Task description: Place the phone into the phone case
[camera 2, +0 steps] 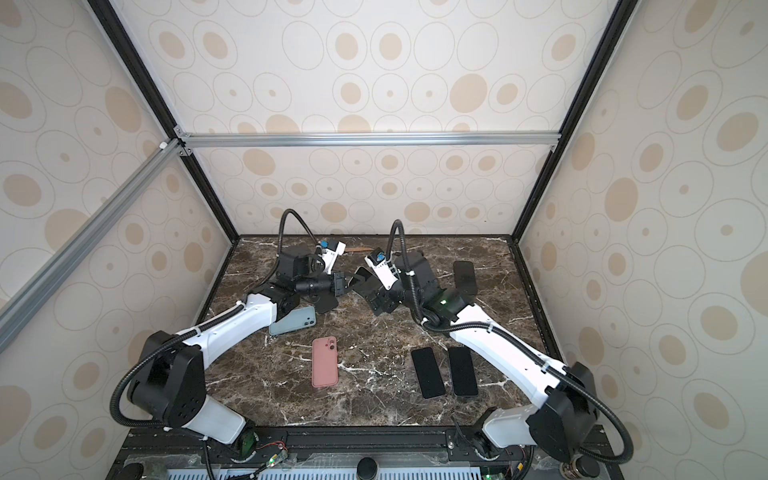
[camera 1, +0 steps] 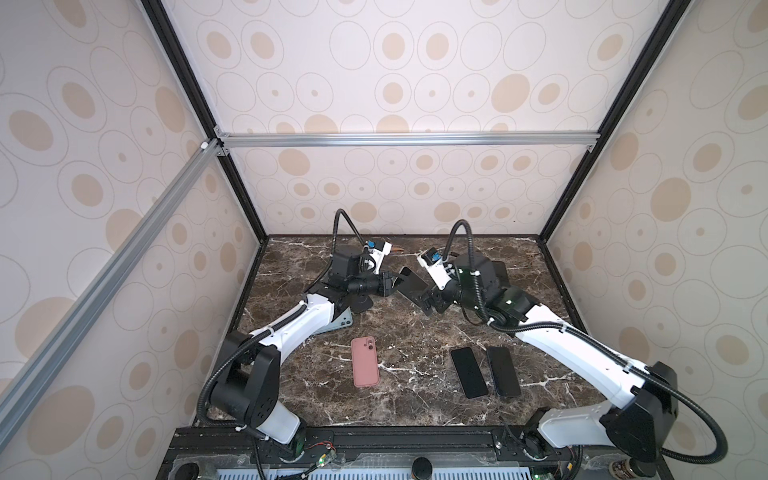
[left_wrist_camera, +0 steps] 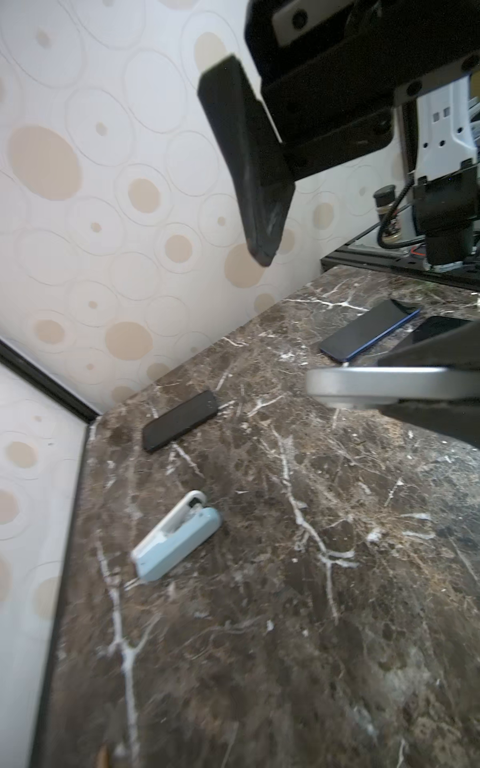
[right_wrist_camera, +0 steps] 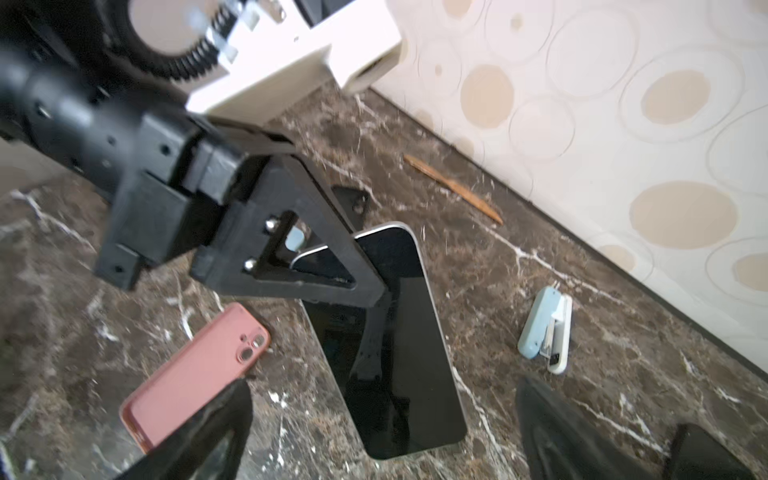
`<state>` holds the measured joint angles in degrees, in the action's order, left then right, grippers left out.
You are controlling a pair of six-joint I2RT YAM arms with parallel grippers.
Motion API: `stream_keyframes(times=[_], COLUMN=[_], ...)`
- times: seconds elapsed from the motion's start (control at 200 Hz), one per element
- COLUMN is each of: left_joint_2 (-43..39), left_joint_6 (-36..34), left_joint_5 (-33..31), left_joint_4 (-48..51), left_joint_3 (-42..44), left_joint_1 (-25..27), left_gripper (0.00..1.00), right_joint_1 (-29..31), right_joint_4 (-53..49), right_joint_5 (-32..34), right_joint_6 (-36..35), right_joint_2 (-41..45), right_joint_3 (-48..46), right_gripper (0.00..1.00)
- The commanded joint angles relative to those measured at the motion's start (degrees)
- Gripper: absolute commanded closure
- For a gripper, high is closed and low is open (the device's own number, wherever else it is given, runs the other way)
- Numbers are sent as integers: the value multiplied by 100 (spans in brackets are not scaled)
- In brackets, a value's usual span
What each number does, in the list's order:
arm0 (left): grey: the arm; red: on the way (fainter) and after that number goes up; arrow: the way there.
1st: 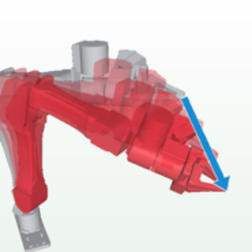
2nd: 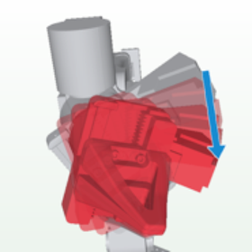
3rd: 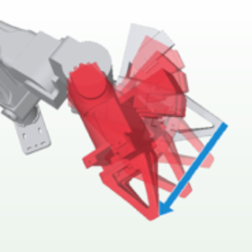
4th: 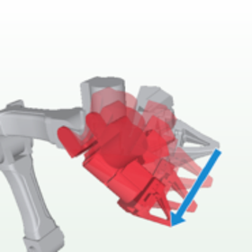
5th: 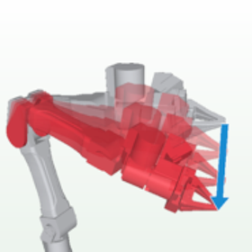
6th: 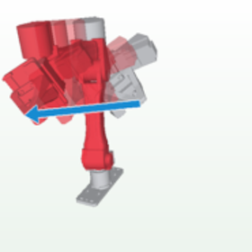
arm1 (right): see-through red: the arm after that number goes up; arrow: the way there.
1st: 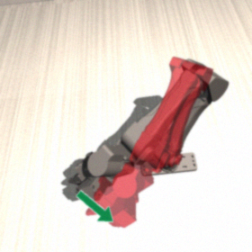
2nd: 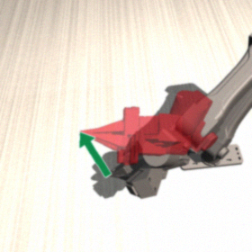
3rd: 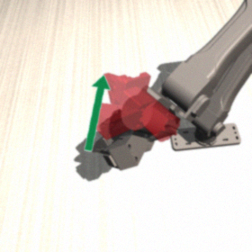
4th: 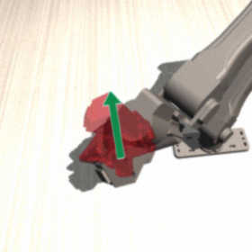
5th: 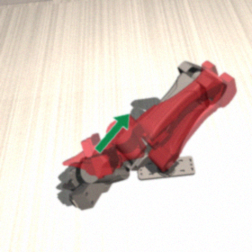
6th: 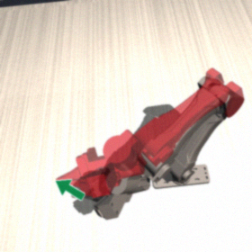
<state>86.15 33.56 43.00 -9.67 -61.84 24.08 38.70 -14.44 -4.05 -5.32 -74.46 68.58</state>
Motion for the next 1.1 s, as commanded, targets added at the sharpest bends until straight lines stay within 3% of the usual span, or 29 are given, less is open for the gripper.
stream_keyframes(times=[0.0, 0.04, 0.16, 0.265, 0.5, 0.65, 0.89, 1.095], left_joint_2=[-719, -884, -1240, -1338, -906, -766, -786, -823], left_joint_6=[713, 903, 1437, 1812, 3015, 3295, 3356, 3339], left_joint_5=[-321, -328, -424, -469, -17, 68, -9, -55], left_joint_4=[-1456, -1873, -2930, -3719, -5296, -5641, -5691, -5713], left_joint_3=[-28, 84, 316, 372, 139, 85, 124, 137], left_joint_1=[-84, -87, -95, -96, -87, -35, 40, 43], left_gripper=[100, 100, 100, 100, 100, 100, 100, 100], right_joint_1=[-539, -783, -1621, -2083, -2244, -2227, -1989, -1936], right_joint_4=[536, 650, 1208, 1892, 3447, 4212, 4518, 4596], right_joint_5=[-904, -1260, -2456, -3384, -5049, -5400, -5792, -5757], right_joint_6=[940, 1226, 2326, 3042, 4403, 5066, 5181, 5227], right_joint_2=[446, 521, 701, 675, -19, -329, -446, -413], right_joint_3=[45, 29, -2, 8, 493, 638, 665, 536], right_gripper=[0, 0, 18, 25, 32, 38, 49, 80])
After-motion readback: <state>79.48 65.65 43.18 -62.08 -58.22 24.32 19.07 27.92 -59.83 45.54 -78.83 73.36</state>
